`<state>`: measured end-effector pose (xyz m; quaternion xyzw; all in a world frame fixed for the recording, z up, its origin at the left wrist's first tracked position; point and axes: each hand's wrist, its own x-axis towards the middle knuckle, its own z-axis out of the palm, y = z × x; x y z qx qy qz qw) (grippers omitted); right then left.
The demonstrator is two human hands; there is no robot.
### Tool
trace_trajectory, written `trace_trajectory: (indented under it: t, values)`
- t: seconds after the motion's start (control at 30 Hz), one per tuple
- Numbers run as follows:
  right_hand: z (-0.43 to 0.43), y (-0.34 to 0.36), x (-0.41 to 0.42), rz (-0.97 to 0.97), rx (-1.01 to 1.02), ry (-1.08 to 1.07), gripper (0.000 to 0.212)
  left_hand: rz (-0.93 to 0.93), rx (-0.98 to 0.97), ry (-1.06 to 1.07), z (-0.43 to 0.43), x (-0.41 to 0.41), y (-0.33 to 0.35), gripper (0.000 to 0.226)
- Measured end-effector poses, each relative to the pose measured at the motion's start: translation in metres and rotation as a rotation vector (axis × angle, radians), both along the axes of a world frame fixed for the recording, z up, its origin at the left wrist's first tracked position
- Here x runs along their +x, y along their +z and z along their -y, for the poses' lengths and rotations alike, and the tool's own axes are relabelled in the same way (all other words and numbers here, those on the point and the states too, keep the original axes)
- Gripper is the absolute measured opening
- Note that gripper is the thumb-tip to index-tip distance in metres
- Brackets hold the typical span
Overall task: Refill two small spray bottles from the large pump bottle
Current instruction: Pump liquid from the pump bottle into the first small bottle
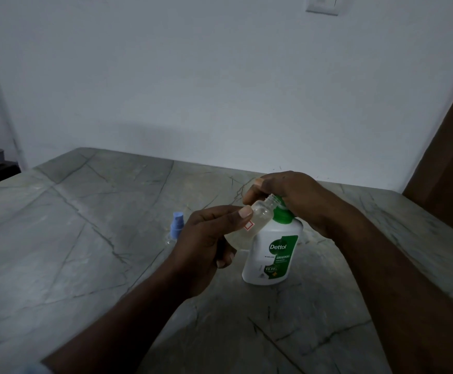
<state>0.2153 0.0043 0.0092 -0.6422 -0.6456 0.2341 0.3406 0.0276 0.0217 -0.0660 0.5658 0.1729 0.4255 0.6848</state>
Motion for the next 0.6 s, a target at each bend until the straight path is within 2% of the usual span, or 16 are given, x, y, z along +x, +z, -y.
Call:
trace_trajectory:
  t: [0.37,0.6]
  values:
    - [0.0009,0.0025,0.0033,-0.108,0.046,0.030,0.038,-0.014,0.014,-0.028,0.0016,0.0012,0.0019,0.024]
    - [-0.0011,0.0021,0.0036,-0.093,0.020,0.037,0.040,-0.015,0.010,-0.021,0.0015,0.0006,0.0022,0.024]
